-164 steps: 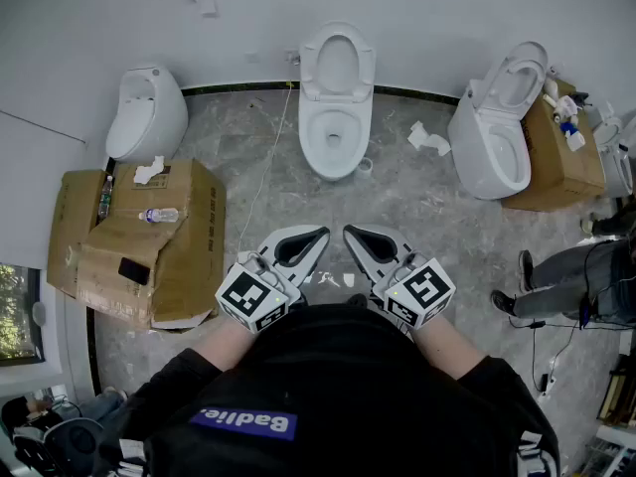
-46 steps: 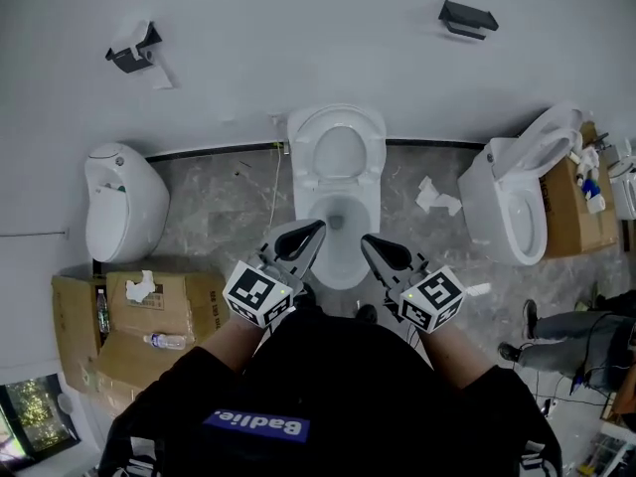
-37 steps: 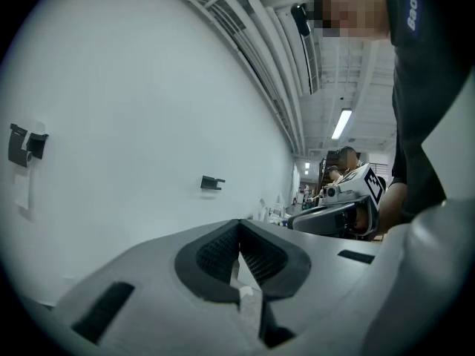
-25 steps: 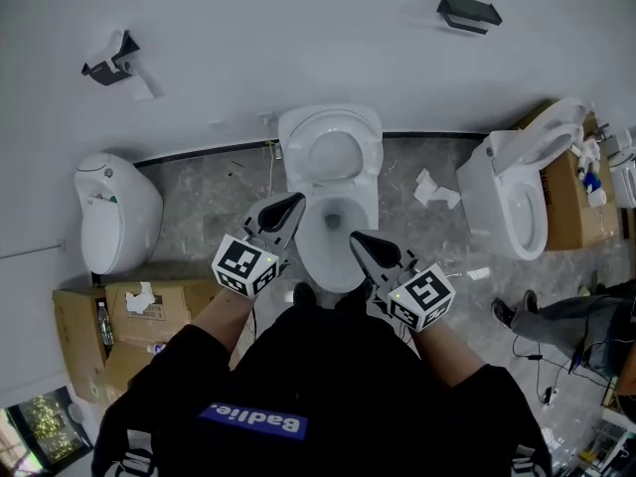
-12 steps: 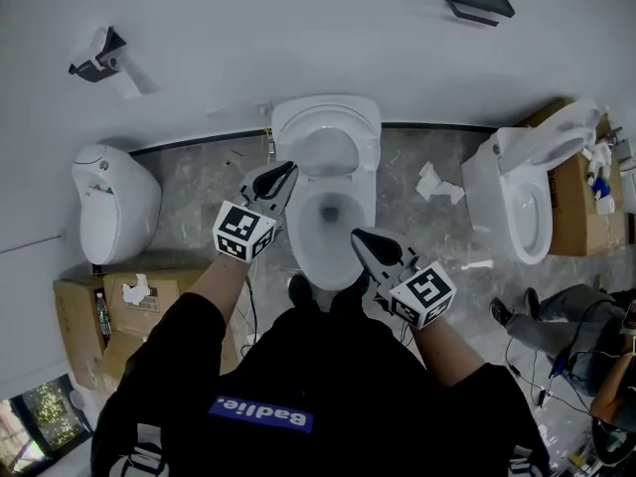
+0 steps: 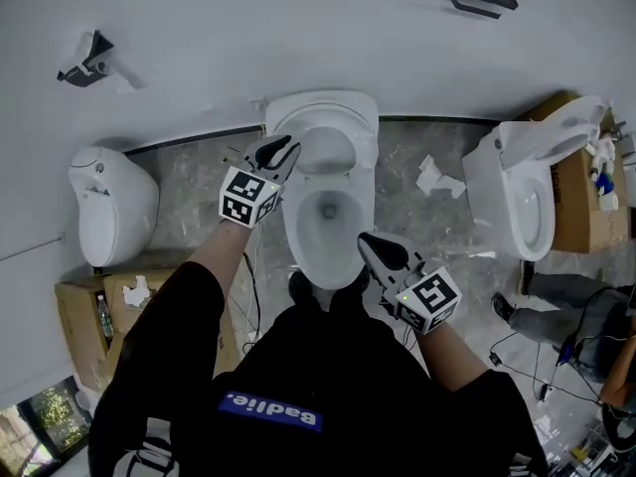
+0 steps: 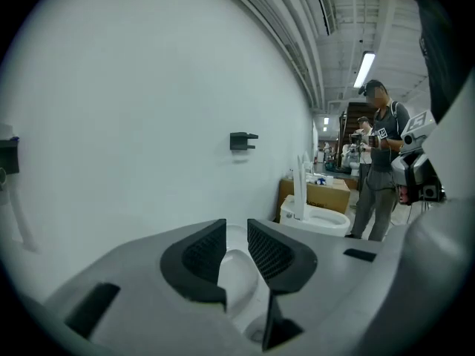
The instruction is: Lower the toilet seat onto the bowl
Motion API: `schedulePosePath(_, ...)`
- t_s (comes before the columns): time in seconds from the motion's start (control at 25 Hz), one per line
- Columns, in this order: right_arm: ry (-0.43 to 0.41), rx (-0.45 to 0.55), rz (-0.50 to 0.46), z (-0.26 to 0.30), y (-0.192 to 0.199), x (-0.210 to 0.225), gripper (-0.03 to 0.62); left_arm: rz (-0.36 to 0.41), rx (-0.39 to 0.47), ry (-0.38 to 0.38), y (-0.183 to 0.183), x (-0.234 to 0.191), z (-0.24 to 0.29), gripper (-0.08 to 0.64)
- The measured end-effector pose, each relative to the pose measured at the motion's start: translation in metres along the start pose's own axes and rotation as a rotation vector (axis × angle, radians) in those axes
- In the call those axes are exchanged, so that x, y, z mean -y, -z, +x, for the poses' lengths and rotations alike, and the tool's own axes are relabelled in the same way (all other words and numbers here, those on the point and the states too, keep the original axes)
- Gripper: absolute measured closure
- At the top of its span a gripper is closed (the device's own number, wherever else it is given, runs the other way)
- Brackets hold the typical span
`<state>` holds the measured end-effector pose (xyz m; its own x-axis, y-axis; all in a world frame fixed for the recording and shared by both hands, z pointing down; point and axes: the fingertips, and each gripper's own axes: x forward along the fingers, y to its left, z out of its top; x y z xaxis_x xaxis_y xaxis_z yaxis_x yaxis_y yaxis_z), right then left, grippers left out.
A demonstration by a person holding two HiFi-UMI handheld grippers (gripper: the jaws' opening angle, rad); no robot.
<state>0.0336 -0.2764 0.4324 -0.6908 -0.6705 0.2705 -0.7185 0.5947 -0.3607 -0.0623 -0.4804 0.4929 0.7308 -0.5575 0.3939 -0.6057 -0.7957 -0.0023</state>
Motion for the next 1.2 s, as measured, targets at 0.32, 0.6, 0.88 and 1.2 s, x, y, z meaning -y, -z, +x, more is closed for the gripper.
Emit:
schedulePosePath(0.32,-0.019,-0.032,-0.019,-0.001,0.001,-0.001,0.565,0.040,-0.117,0.003,0.029,-0.023,0.037,0.453)
schedulePosePath(0.6,0.034,-0.055,0.006,-0.009,0.015,0.011,0.565,0.121,-0.220,-0.003,0.056,-0.057,0.082,0.449)
schedulePosePath(0.88,0.095,-0.086,0.036,-0.026,0.034,0.019,0.565,0.180,-0.325,-0.023,0.084,-0.079,0.116,0.446)
schedulePosePath(1.2,0.158,-0.096,0.080,-0.044,0.051,0.024,0.564,0.331,-0.409,0.019,0.098,-0.085,0.131,0.448)
